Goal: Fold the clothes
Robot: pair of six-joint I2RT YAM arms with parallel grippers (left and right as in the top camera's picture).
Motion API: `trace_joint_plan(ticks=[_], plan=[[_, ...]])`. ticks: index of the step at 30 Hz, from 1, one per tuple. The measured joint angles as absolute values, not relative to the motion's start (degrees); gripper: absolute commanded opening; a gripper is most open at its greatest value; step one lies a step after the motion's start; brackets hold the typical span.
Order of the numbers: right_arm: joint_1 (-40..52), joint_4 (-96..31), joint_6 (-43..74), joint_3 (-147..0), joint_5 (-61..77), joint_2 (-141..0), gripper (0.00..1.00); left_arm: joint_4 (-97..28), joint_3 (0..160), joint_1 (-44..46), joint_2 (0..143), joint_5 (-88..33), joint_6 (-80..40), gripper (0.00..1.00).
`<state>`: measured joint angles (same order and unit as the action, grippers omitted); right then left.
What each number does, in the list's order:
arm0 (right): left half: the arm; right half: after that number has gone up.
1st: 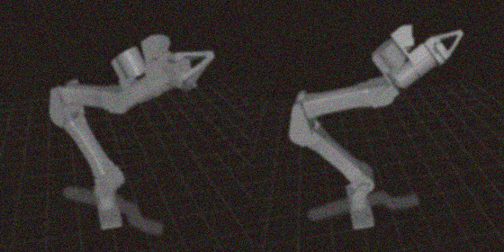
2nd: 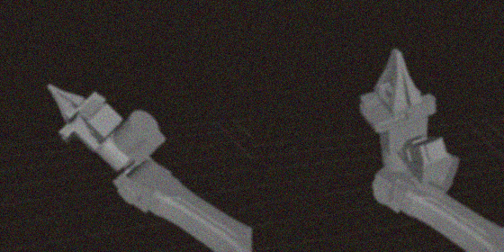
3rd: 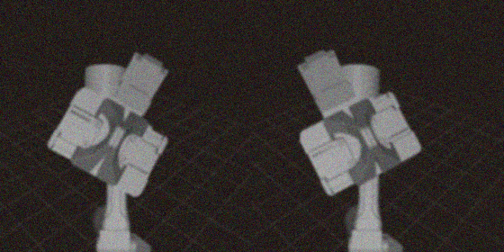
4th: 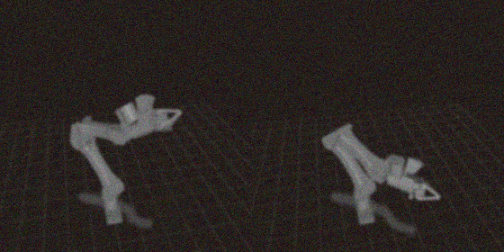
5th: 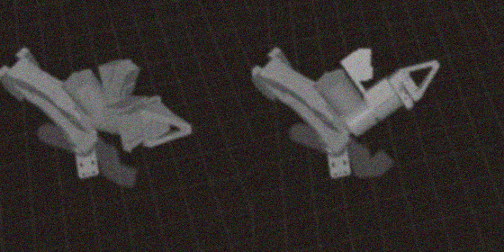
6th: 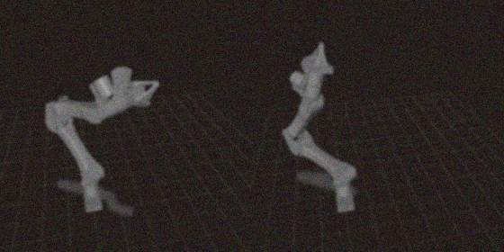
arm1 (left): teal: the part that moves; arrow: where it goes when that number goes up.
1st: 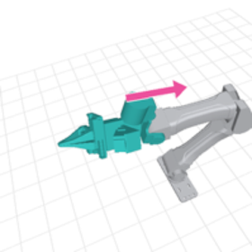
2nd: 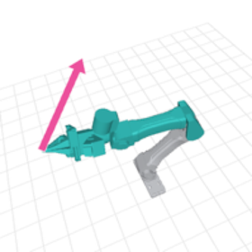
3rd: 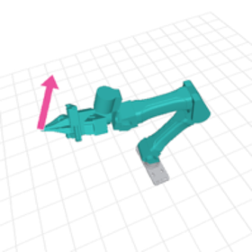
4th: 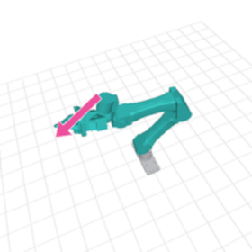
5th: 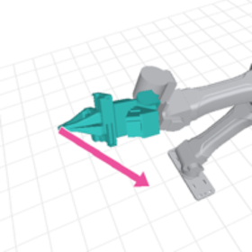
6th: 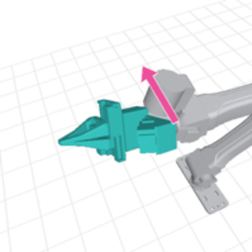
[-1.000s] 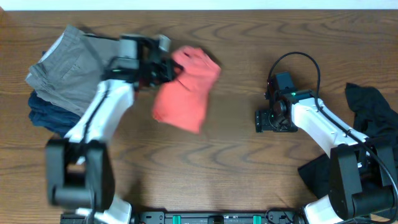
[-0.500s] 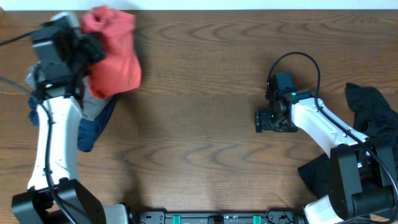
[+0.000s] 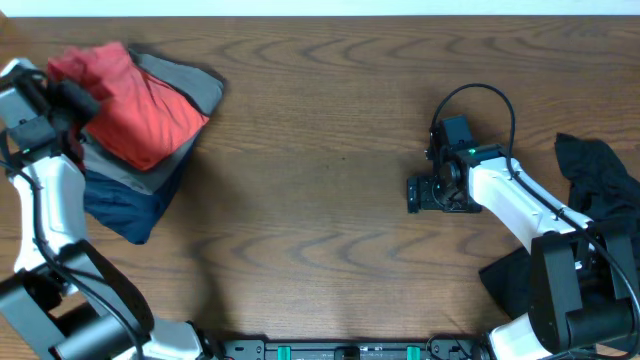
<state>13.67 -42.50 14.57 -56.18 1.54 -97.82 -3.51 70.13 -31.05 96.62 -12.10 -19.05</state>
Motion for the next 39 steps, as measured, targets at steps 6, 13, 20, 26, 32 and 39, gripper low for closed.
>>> trace_joint_plan(ticks=[6, 13, 20, 26, 32, 39], plan=[[13.67, -42.61, 14.52, -56.18, 1.52, -97.82, 0.98, -0.73, 70.13, -33.71, 95.88, -13.72, -19.84, 0.93], [13.67, -41.95, 14.52, -56.18, 1.72, -97.82, 0.99, 0.67, 70.13, -32.23, 90.43, -21.08, -22.44, 0.98], [13.67, -36.84, 14.57, -56.12, 7.81, -97.82, 0.99, -8.88, 70.85, -18.02, 89.56, -24.51, -20.91, 0.98], [13.65, -31.42, 15.53, -56.07, 12.45, -97.82, 0.99, -20.56, 71.02, -2.26, 93.49, -22.31, -18.63, 0.98], [10.63, -31.70, 15.27, -56.69, 13.69, -97.82, 0.99, -39.31, 71.02, 5.78, 99.59, -18.83, -16.32, 0.98], [-1.13, -53.43, 14.81, -63.11, 14.39, -97.86, 0.99, -63.83, 70.87, 5.78, 101.12, -12.64, -15.53, 0.98]])
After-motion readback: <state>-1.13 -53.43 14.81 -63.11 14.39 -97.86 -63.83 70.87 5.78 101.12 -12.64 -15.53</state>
